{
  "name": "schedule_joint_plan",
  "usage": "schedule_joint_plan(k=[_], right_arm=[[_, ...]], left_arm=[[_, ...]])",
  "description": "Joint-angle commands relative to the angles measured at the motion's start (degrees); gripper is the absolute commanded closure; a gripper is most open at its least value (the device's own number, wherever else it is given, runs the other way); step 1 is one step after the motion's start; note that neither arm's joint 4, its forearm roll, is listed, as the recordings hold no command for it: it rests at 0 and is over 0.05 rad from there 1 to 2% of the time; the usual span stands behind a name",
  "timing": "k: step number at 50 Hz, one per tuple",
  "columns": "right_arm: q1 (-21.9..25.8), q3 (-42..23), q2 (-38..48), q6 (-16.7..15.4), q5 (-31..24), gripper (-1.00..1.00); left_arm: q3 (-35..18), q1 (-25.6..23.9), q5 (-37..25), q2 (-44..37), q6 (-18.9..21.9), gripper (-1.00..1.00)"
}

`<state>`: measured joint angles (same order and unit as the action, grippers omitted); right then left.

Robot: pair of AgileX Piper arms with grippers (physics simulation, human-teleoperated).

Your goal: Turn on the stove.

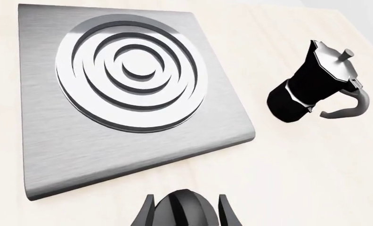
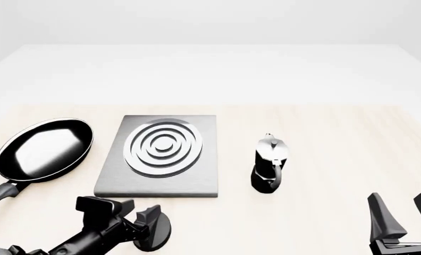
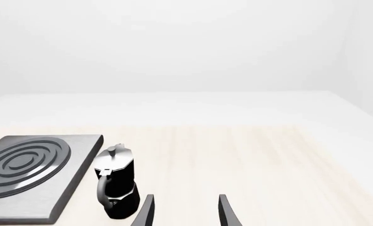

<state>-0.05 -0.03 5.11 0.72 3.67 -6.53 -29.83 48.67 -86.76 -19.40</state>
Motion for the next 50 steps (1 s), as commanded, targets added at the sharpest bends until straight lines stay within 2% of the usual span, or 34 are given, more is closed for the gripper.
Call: schedule_joint_plan(k=[1,31,50], right_arm=[[0.02,0.00,0.11,0.13,0.17,-1.00],[0.04,0.01,0.30,0.53,0.37,-1.00],[0.09,0.01,0.98,0.83,0.96,-1.00]], left_arm=[[-0.14,-0.02,2.35,-3.20,-0.43,-1.00],[-0.99,-0.62,4.95,-8.07,-2.72,-1.00],[-2.01,-1.01,8.23,-13.98,-4.99,-1.00]])
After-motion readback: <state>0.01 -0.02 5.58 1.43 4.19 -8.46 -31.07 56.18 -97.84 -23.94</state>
